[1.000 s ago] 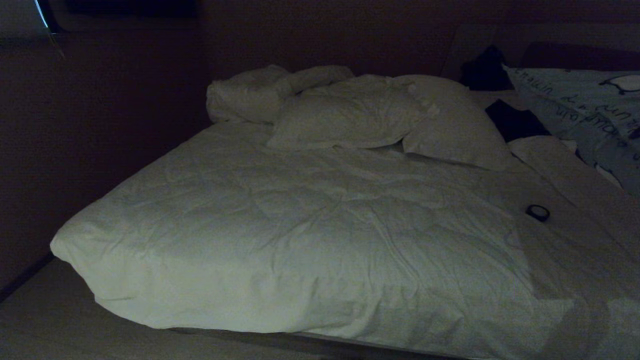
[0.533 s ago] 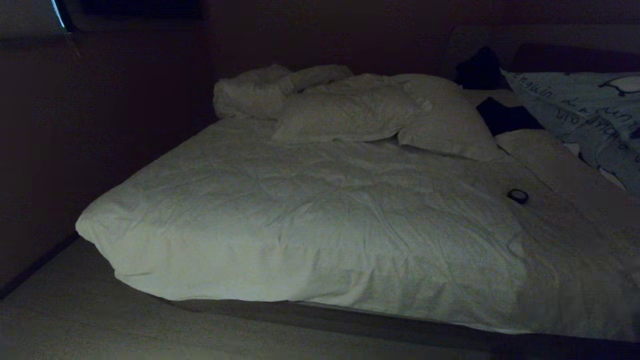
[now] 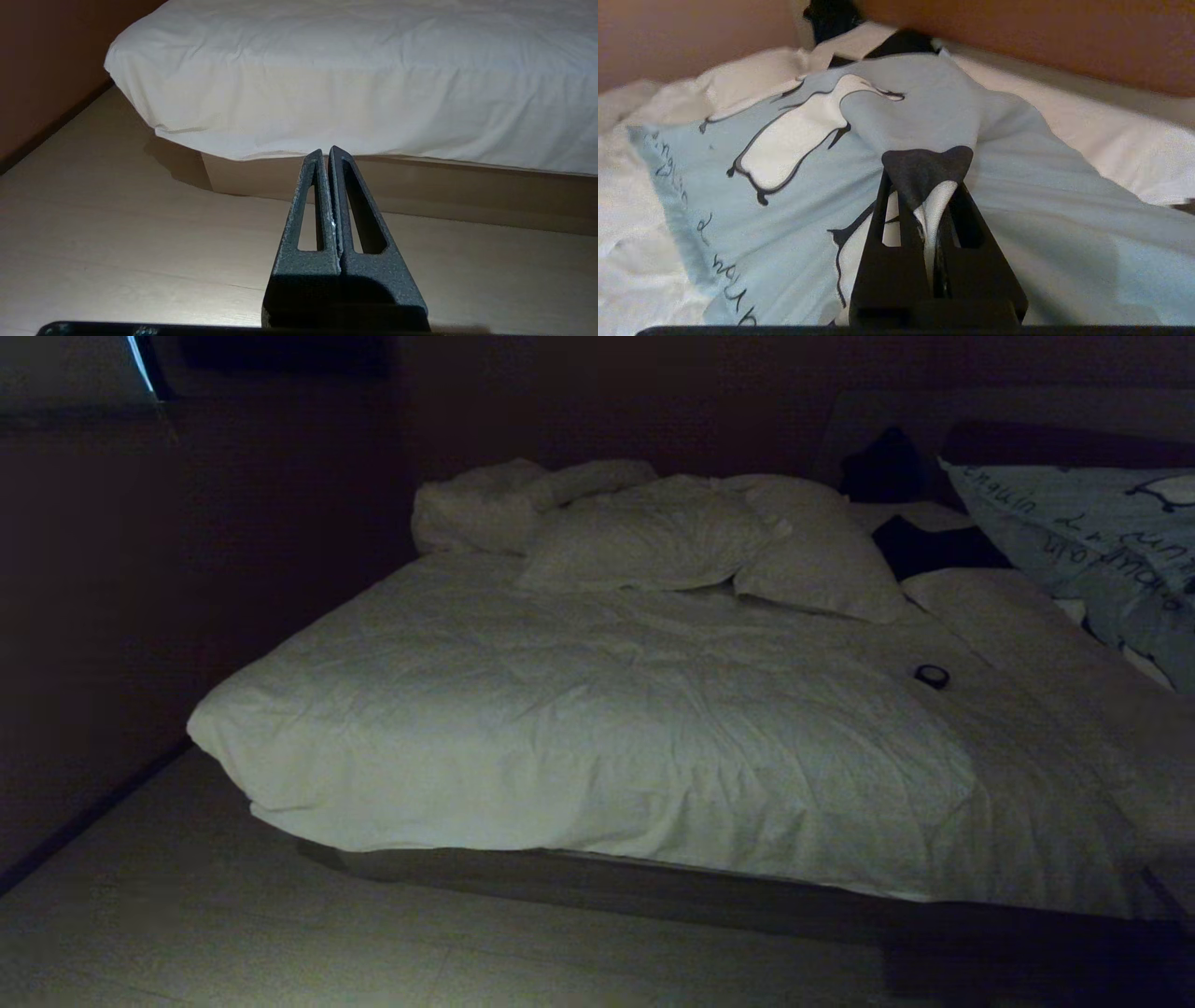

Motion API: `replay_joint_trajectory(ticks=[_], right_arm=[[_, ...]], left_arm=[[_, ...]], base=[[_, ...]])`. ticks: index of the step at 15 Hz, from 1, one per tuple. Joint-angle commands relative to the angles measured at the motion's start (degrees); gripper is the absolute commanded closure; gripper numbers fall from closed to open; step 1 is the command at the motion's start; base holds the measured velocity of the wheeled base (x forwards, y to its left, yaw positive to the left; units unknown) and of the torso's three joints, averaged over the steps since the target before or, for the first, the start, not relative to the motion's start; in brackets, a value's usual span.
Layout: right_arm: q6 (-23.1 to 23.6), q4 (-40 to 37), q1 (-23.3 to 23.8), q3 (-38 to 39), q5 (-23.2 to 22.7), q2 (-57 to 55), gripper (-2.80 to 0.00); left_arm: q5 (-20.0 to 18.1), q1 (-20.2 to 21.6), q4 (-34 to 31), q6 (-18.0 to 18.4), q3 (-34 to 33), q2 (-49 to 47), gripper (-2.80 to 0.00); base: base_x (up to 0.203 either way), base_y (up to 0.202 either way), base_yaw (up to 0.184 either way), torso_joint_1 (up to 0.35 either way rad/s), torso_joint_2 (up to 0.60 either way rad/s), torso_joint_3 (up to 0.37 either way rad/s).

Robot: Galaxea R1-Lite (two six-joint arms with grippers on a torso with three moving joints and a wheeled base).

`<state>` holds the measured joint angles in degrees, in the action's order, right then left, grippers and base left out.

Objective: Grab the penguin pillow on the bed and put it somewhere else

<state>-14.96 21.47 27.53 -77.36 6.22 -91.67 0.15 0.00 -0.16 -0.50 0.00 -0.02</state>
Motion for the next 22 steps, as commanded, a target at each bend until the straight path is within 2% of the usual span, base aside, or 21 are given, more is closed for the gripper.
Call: replay_joint_trajectory(ticks=[1,6,8,10,12,16,19,22], right_arm=[[-0.1,0.2,-0.1,0.2,0.1,0.3,0.0],[0.4,-0.3,-0.1,1.2,0.2,3.1,0.0],[1.1,-4.1,-0.1,1.4,0.2,5.3,0.0],[4.2,-11.4,-0.1,1.5,1.2,8.7,0.0],[7.2,-17.5,-0.1,3.0,5.9,12.6,0.0],[13.5,-21.8,-0.9,11.9,7.9,23.9,0.0],[20.8,-25.7,-0.7,17.4,8.7,34.5,0.0],[26.5,-30.2,0.5,23.6,12.0,43.0,0.0]], left_arm=[[0.0,0.0,0.0,0.0,-0.1,0.0,0.0],[0.0,0.0,0.0,0.0,-0.1,0.0,0.0],[0.0,0.0,0.0,0.0,-0.1,0.0,0.0],[0.0,0.0,0.0,0.0,-0.1,0.0,0.0],[0.0,0.0,0.0,0.0,-0.1,0.0,0.0],[0.0,0.0,0.0,0.0,-0.1,0.0,0.0],[0.0,0.0,0.0,0.0,-0.1,0.0,0.0],[0.0,0.0,0.0,0.0,-0.1,0.0,0.0]], base=[[0.0,0.0,0.0,0.0,0.0,0.0],[0.0,0.0,0.0,0.0,0.0,0.0],[0.0,0.0,0.0,0.0,0.0,0.0],[0.0,0.0,0.0,0.0,0.0,0.0],[0.0,0.0,0.0,0.0,0.0,0.0],[0.0,0.0,0.0,0.0,0.0,0.0],[0.0,0.0,0.0,0.0,0.0,0.0],[0.0,0.0,0.0,0.0,0.0,0.0]])
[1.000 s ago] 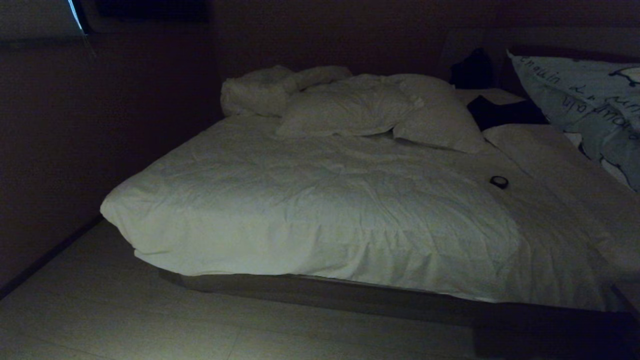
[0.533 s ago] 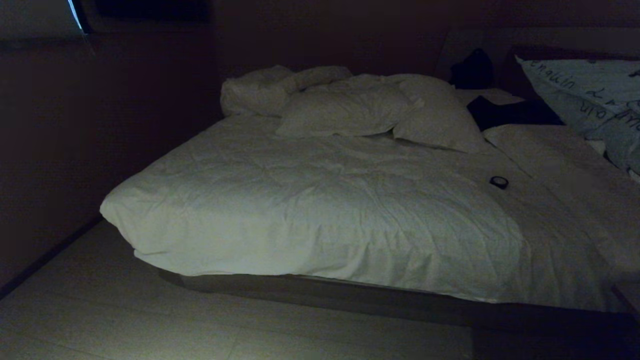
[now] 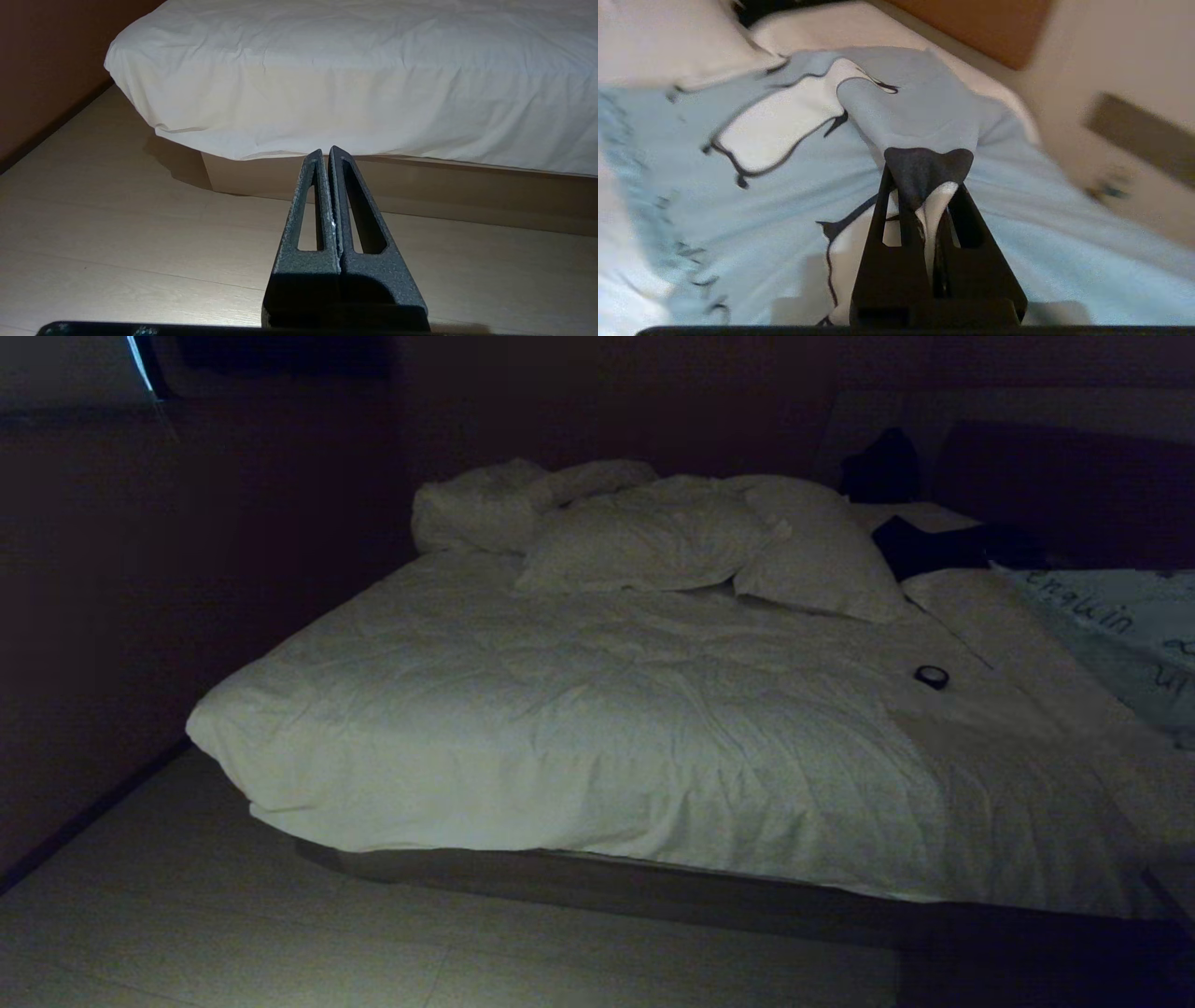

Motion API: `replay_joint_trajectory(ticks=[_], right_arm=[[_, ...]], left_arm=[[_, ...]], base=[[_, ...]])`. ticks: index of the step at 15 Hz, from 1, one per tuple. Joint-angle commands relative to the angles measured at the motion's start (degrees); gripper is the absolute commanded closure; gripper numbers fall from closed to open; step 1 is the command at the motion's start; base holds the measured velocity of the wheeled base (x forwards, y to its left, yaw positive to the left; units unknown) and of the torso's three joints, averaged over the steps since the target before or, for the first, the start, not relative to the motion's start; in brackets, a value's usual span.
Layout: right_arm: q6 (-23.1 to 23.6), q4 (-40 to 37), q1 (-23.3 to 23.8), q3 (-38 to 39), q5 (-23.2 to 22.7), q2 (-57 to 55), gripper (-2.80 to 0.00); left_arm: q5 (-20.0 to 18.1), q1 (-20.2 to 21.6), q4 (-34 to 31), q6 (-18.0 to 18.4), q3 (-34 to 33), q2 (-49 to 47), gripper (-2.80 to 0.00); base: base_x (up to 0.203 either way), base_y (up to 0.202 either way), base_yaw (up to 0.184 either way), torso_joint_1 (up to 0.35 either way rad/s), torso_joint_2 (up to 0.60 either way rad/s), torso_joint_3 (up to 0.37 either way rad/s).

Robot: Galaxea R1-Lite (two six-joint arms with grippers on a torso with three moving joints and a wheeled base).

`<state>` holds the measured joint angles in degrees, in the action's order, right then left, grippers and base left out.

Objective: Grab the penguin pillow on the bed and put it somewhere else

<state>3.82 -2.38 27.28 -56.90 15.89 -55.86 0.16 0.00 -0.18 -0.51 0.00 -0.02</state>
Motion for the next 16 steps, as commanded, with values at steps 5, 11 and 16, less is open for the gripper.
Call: replay_joint_trajectory(ticks=[5,11,16], right_arm=[[8.4,-7.2,4.9,13.1,7.1,13.3,0.0],[8.1,-7.4,12.8,8.6,7.4,4.9,0.0],[11.4,-7.2,19.9,-4.3,0.6,-4.2,0.0]], left_arm=[[0.0,0.0,0.0,0.0,-0.1,0.0,0.0],[0.0,0.0,0.0,0.0,-0.1,0.0,0.0],[0.0,0.0,0.0,0.0,-0.1,0.0,0.0]], base=[[0.0,0.0,0.0,0.0,0.0,0.0],[0.0,0.0,0.0,0.0,0.0,0.0],[0.0,0.0,0.0,0.0,0.0,0.0]])
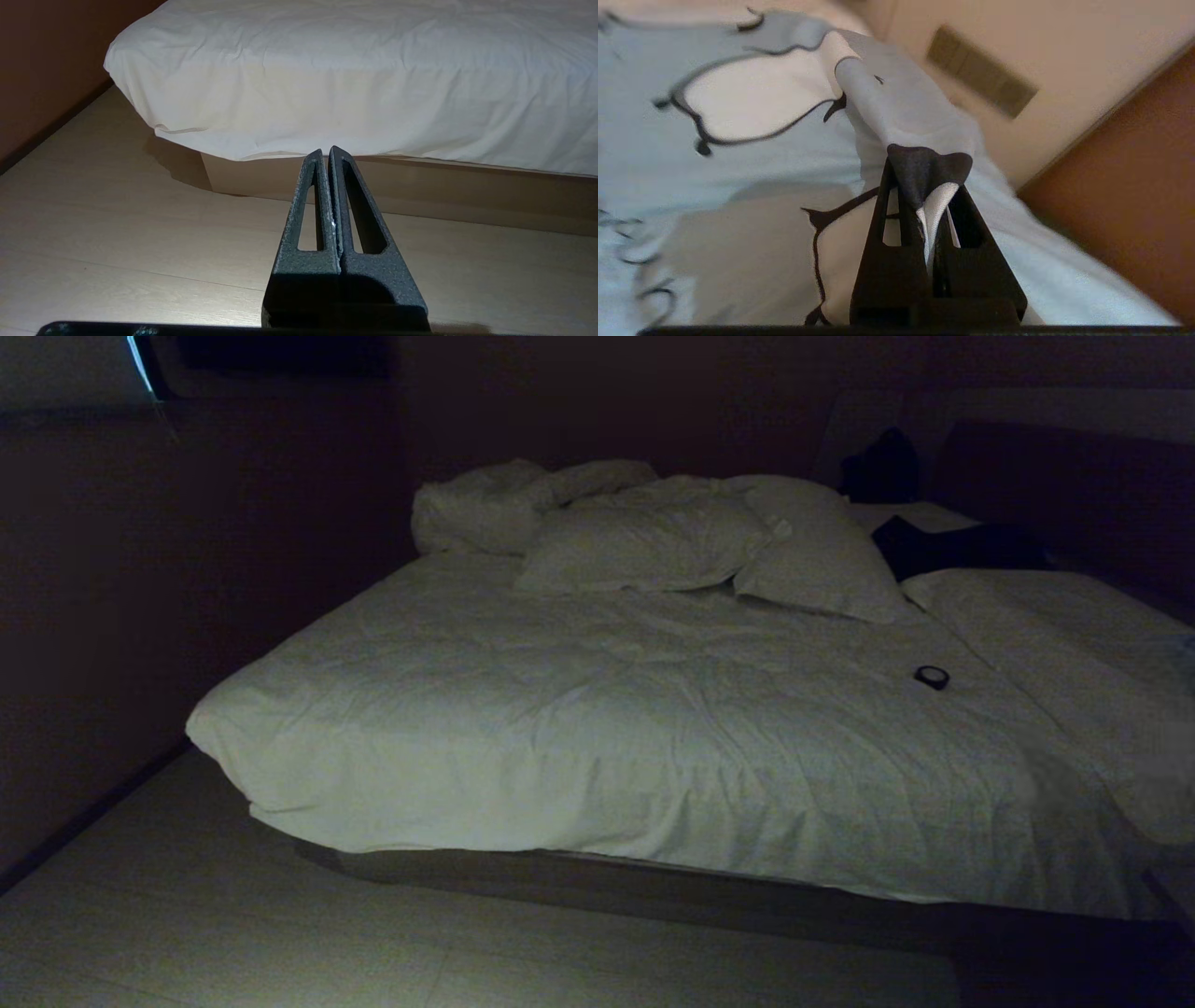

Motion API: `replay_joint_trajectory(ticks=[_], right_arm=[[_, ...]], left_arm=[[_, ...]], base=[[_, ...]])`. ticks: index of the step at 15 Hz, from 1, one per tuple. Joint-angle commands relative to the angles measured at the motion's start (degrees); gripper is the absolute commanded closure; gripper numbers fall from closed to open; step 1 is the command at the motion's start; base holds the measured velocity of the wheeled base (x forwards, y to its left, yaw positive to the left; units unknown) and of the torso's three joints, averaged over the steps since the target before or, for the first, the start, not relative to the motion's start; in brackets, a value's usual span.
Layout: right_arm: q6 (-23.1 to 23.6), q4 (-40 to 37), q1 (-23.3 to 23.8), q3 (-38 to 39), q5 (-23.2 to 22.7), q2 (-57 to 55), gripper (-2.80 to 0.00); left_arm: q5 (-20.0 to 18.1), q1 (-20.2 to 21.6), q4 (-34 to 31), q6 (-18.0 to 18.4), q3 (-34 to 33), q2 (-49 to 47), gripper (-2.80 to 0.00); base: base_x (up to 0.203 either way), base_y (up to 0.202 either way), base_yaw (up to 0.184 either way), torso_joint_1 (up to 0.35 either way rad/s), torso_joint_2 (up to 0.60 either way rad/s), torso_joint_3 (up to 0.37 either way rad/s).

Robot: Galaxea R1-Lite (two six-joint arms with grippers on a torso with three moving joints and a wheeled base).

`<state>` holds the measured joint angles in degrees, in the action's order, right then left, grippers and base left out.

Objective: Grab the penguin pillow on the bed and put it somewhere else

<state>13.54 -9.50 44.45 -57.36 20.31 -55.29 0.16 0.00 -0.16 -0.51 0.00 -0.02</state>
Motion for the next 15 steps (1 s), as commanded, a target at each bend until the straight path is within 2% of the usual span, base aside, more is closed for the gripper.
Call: replay_joint_trajectory(ticks=[1,5,7,9,15], right_arm=[[2.8,-0.2,5.7,-6.5,-7.3,-6.7,0.0],[7.2,-0.4,17.3,-15.7,-26.4,-14.3,0.0],[10.0,-0.2,22.1,-18.1,-37.7,-17.4,0.0],[13.1,-0.2,25.7,-19.6,-47.1,-19.7,0.0],[26.1,-0.6,36.6,-20.8,-63.7,-23.5,0.0]], left_arm=[[0.0,0.0,0.0,0.0,-0.1,0.0,0.0],[0.0,0.0,0.0,0.0,-0.1,0.0,0.0],[0.0,0.0,0.0,0.0,-0.1,0.0,0.0],[0.0,-0.1,0.0,0.0,-0.1,0.0,0.0],[0.0,0.0,0.0,0.0,-0.1,0.0,0.0]], base=[[0.0,0.0,0.0,0.0,0.0,0.0],[0.0,0.0,0.0,0.0,0.0,0.0],[0.0,0.0,0.0,0.0,0.0,0.0],[0.0,0.0,0.0,0.0,0.0,0.0],[0.0,0.0,0.0,0.0,0.0,0.0]])
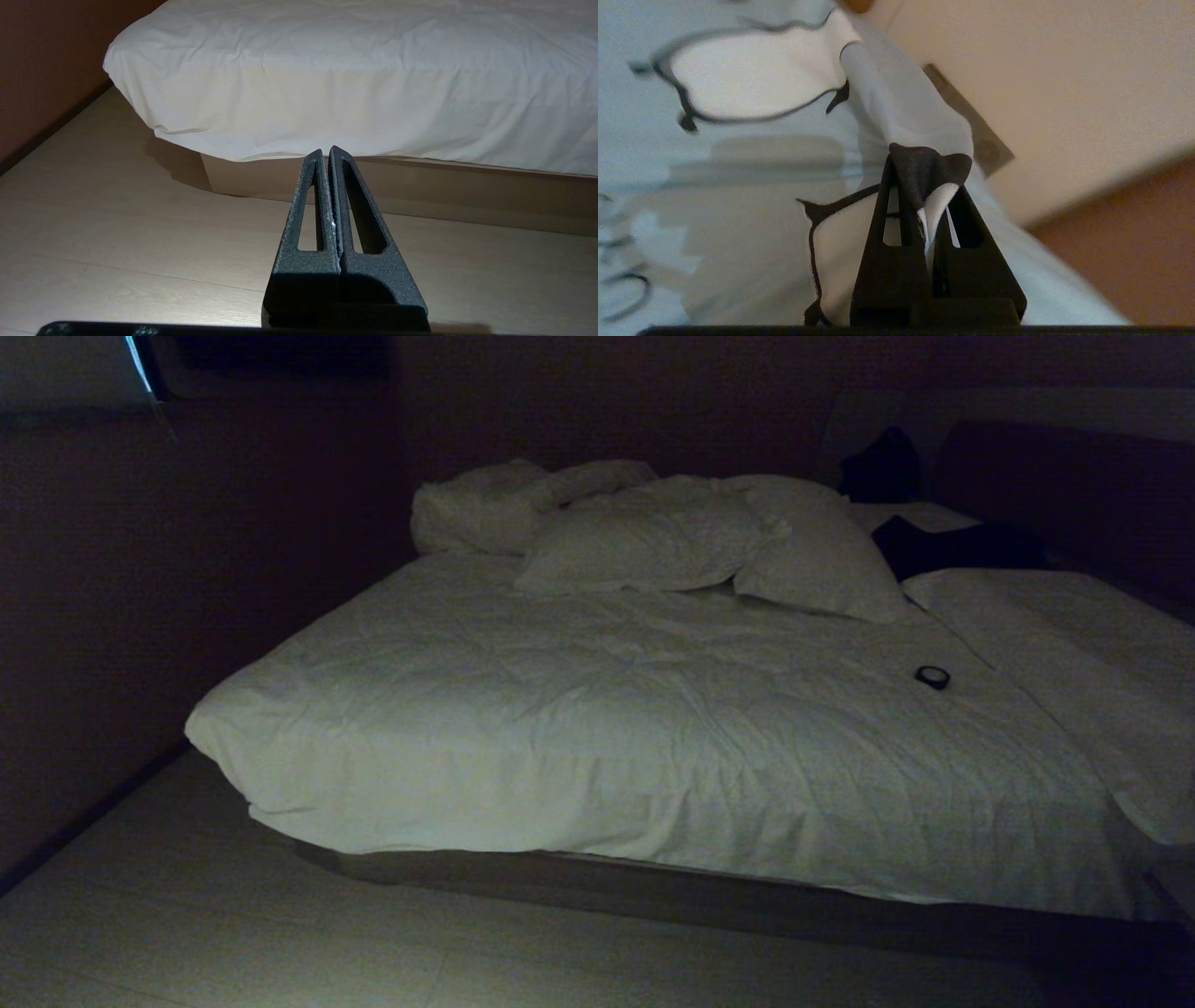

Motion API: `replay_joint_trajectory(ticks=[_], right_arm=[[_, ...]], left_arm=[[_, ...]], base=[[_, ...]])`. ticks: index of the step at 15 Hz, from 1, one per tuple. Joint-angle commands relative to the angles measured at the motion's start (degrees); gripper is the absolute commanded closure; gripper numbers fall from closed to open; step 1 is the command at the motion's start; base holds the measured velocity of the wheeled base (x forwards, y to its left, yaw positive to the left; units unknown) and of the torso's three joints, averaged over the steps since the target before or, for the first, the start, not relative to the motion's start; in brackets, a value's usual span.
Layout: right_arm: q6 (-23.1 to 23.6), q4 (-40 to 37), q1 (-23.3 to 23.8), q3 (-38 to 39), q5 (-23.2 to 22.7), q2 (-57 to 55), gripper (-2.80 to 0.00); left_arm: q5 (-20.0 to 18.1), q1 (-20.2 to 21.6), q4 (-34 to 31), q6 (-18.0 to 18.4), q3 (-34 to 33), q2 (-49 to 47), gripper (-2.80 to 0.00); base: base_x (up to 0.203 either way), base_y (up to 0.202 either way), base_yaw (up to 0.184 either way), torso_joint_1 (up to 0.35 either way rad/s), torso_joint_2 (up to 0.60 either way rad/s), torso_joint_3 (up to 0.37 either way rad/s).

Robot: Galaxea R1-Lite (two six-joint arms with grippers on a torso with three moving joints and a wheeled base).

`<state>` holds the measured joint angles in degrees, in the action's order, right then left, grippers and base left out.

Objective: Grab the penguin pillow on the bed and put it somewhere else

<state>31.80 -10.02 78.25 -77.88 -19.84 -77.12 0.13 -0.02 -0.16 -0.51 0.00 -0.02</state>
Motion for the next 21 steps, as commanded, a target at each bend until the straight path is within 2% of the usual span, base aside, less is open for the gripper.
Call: replay_joint_trajectory(ticks=[1,4,8,13,16,21], right_arm=[[9.6,-0.2,4.7,-0.2,-25.0,-1.8,0.0],[14.0,0.0,12.7,0.2,-29.0,-2.6,0.0],[18.3,1.4,23.5,0.2,-29.9,-7.4,0.0],[19.1,13.3,34.0,0.1,-30.2,-20.0,0.0],[19.2,20.3,39.9,-0.9,-32.4,-26.8,0.0],[19.3,21.0,46.0,-3.2,-34.4,-30.5,0.0]], left_arm=[[0.0,0.0,0.0,0.0,-0.1,0.0,0.0],[0.0,0.0,0.0,0.0,-0.1,0.0,0.0],[0.0,-0.1,0.0,0.0,-0.1,0.0,0.0],[0.0,0.0,0.0,0.0,-0.1,0.0,0.0],[0.0,0.0,0.0,0.0,-0.1,0.0,0.0],[0.0,0.0,0.0,0.0,-0.1,0.0,0.0]], base=[[0.0,0.0,0.0,0.0,0.0,0.0],[0.0,0.0,0.0,0.0,0.0,0.0],[0.0,0.0,0.0,0.0,0.0,0.0],[0.0,0.0,0.0,0.0,0.0,0.0],[0.0,0.0,0.0,0.0,0.0,0.0],[0.0,0.0,0.0,0.0,0.0,0.0]])
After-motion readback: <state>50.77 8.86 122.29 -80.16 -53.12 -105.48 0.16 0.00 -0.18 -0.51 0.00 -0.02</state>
